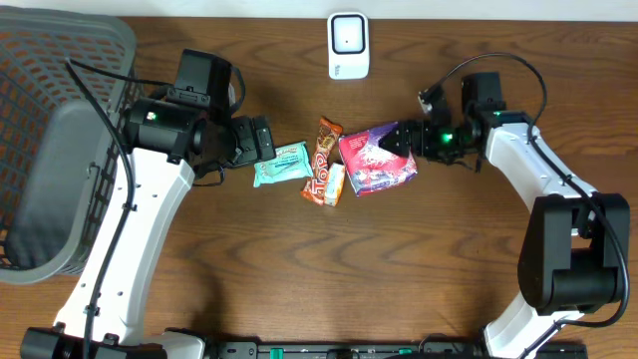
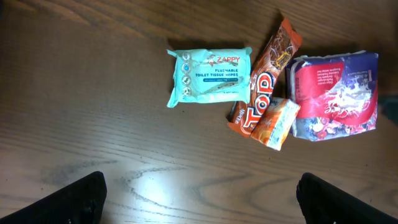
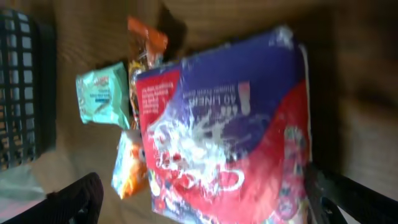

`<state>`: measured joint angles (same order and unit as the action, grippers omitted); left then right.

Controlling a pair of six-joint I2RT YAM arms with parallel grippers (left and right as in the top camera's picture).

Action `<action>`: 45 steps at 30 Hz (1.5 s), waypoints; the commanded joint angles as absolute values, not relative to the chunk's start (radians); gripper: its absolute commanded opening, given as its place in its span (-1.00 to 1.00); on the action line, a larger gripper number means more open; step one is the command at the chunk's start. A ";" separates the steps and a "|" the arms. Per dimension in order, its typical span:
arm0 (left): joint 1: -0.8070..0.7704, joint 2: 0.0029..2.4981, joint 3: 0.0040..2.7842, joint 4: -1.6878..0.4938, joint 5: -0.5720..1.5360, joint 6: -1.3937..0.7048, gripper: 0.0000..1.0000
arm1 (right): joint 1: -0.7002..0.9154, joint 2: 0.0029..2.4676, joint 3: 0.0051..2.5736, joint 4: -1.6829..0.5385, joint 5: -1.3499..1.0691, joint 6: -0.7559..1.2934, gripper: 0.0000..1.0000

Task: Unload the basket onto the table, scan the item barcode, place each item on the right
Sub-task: 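Reach the right gripper to the purple-red bag and grasp it, then lift the purple-red bag with the right gripper and set it down to the right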

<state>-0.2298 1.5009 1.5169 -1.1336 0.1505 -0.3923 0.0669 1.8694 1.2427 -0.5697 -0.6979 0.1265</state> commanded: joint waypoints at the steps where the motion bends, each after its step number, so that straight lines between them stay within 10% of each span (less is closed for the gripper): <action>1: -0.228 1.502 1.522 -1.138 0.141 -0.389 0.96 | 0.069 1.865 1.259 -0.550 -0.648 0.134 0.98; 12: -0.228 1.502 1.522 -1.139 0.141 -0.389 0.96 | 0.098 1.962 1.258 -0.553 -0.584 0.134 0.78; 19: -0.228 1.502 1.522 -1.140 0.141 -0.389 0.96 | 0.121 2.039 1.258 -0.563 -0.635 0.161 -0.98; 27: -0.228 1.502 1.522 -1.140 0.141 -0.389 0.96 | 0.065 1.827 1.269 -0.619 -0.433 0.234 -0.98; 36: -0.228 1.502 1.522 -1.140 0.141 -0.389 0.96 | 0.132 1.624 1.256 -0.918 0.744 0.529 -0.98; 45: -0.228 1.502 1.522 -1.140 0.141 -0.389 0.96 | 0.184 1.811 1.239 -0.922 0.817 0.575 -0.79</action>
<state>-0.2302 1.5009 1.5169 -1.1370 0.1505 -0.3923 0.1307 1.7489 1.2469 -0.9199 0.7383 0.5362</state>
